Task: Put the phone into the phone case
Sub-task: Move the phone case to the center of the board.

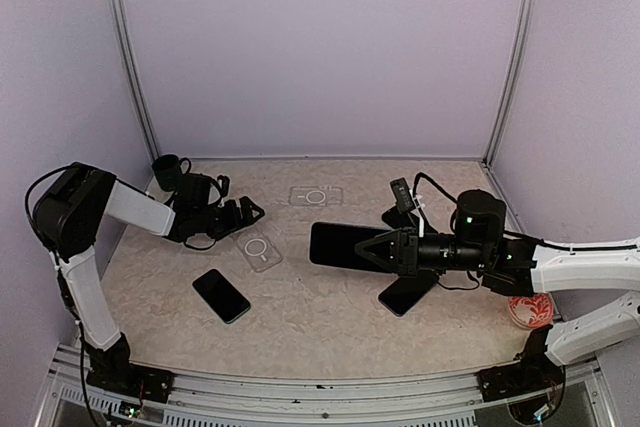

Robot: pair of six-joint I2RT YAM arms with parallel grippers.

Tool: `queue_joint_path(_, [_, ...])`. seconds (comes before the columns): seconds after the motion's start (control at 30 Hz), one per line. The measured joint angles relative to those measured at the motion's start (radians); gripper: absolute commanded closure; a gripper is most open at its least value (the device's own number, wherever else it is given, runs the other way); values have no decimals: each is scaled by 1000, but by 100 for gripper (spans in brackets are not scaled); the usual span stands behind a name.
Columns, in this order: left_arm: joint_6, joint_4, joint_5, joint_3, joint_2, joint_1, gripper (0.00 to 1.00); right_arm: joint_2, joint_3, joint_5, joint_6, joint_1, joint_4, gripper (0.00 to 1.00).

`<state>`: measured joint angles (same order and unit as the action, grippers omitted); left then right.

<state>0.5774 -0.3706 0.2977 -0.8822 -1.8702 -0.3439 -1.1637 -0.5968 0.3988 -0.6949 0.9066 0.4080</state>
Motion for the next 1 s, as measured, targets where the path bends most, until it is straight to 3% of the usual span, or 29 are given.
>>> queue_joint_path(1.0, [63, -63, -6, 109, 48, -38, 1, -32, 9, -20, -24, 0, -3, 100])
